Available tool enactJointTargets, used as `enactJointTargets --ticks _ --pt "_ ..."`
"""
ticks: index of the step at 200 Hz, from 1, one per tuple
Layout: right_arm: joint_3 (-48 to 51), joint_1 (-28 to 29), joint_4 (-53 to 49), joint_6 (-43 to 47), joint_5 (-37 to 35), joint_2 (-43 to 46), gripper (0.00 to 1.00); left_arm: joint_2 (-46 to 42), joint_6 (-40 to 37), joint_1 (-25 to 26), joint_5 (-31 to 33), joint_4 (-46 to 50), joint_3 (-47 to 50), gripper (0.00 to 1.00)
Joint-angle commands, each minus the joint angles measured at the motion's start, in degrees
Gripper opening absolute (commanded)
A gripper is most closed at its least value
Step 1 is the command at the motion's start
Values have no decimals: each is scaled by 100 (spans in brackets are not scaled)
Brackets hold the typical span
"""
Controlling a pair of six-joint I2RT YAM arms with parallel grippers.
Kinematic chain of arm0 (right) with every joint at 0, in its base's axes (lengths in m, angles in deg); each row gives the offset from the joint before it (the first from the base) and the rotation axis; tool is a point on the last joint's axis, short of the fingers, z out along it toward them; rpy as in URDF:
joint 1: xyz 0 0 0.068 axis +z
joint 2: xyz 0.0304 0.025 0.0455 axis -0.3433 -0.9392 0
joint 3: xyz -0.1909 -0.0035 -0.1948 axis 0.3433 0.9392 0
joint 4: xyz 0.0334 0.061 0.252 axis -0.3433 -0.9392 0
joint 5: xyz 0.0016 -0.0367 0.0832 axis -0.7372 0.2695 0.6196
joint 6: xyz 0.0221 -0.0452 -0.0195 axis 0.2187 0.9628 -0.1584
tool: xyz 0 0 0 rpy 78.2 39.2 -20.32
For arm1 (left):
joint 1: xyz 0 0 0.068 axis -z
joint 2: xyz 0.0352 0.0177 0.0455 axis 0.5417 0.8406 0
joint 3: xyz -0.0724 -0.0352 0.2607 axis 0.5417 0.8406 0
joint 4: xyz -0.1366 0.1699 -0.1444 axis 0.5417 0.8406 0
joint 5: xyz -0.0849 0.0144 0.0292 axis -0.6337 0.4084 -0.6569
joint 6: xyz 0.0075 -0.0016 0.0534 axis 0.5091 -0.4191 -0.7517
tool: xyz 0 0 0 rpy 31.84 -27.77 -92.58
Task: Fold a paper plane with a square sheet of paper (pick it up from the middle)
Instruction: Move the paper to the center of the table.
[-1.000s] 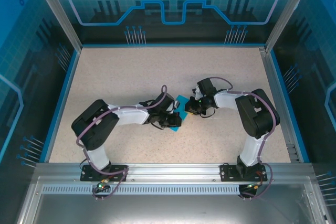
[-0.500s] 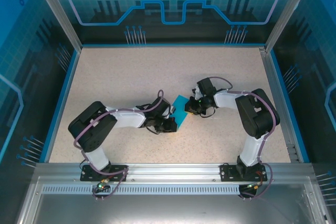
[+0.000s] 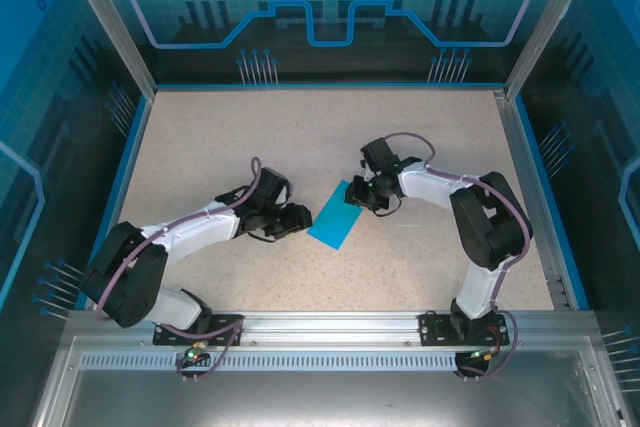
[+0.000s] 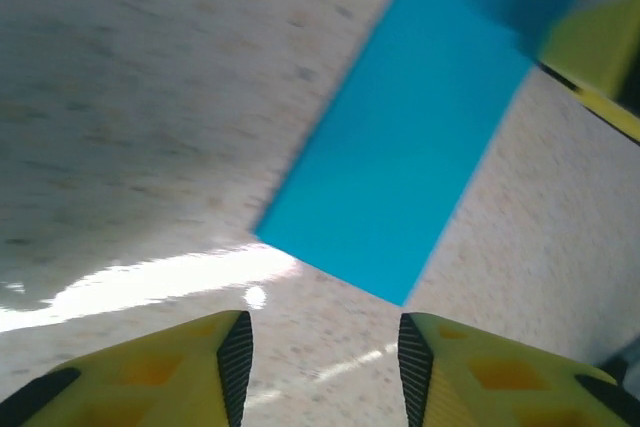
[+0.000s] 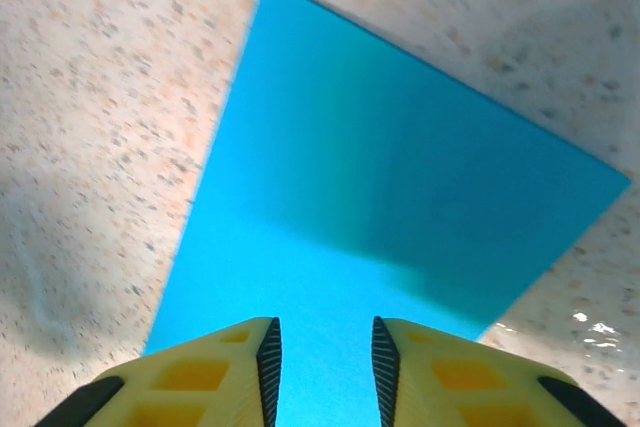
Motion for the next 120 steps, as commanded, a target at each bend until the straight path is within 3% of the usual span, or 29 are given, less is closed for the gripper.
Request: enactJointTargets --ticks 1,33,54,92,120 --pt "-457 313 -768 -261 -1080 -140 37 -242 219 -193 266 297 210 55" --pt "-1270 612 -1522 -371 -1984 -800 45 -435 217 -321 277 380 336 66" --pt "-1599 766 -1764 -377 -2218 -1133 47 -555 235 -409 295 413 420 74" --pt "-1701 870 -1601 -63 -1593 -1461 49 -731 245 -560 269 448 558 84" --pt "-1560 1111 -1227 950 -744 -1505 47 -786 201 -590 125 417 603 90"
